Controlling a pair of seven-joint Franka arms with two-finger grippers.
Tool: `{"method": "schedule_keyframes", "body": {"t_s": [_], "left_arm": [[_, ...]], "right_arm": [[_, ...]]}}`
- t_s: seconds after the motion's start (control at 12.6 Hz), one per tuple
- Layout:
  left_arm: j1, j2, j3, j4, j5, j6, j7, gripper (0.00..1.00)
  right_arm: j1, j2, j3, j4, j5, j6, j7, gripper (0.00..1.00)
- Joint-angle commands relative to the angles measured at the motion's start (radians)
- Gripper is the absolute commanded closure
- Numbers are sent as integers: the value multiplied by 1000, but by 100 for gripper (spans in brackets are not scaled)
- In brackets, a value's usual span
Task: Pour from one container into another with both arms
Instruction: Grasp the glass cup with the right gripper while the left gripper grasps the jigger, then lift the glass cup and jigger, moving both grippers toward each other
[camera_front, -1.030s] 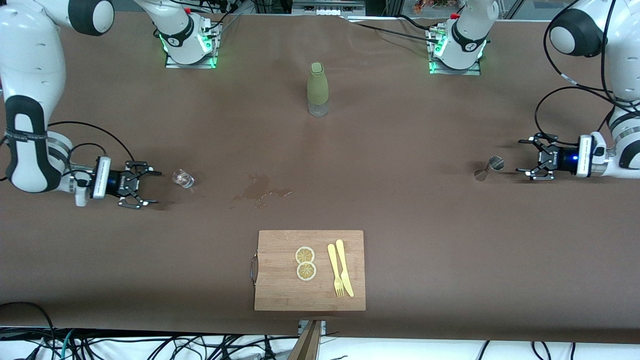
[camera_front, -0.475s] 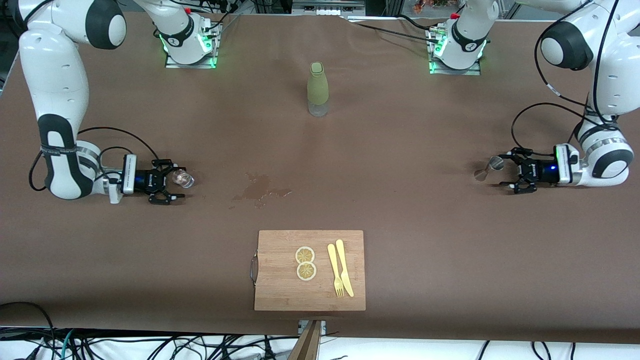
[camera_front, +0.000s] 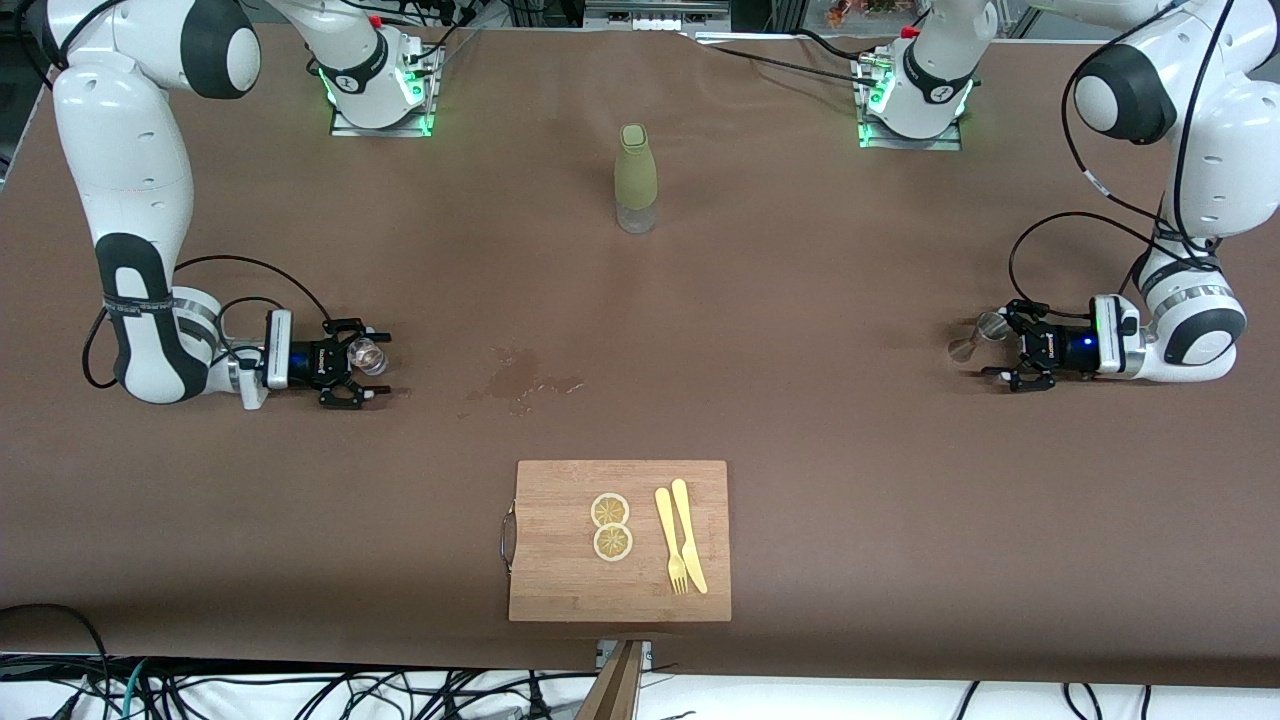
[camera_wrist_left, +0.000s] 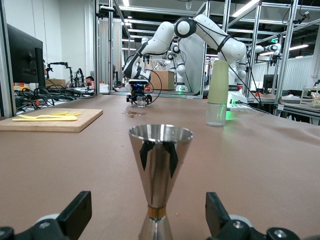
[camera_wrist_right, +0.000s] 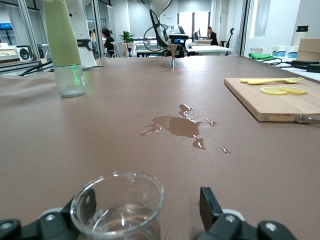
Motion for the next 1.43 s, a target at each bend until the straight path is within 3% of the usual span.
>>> {"method": "schedule_keyframes", "body": {"t_s": [0.0, 0.24, 0.48, 0.55, 0.87, 0.95, 1.03, 1.35], "left_arm": [[-8, 28, 11, 1, -3, 14, 144, 1], [-16, 28, 11, 1, -1, 13, 138, 4], [-16, 24, 11, 6, -1, 10, 135, 20], [-16, 24, 11, 6, -1, 10, 135, 32], [-16, 22, 14, 17, 8, 4, 139, 61], [-16, 24, 15, 18, 8, 4, 136, 90], [-16, 24, 15, 18, 8, 4, 136, 100], [-27, 21, 12, 29, 8, 4, 119, 100]], "right_arm": [[-1, 5, -3, -13, 3, -17, -23, 32], [-1, 6, -3, -30, 3, -23, -23, 61], [-1, 3, -3, -27, 7, -46, -20, 84], [2, 2, -3, -27, 9, -47, -19, 85], [2, -26, -3, -19, 18, -79, 56, 86], [2, -49, -3, -19, 17, -76, 88, 86], [4, -70, -1, -19, 17, -70, 119, 86], [7, -126, 20, -19, 18, -58, 224, 86]]}}
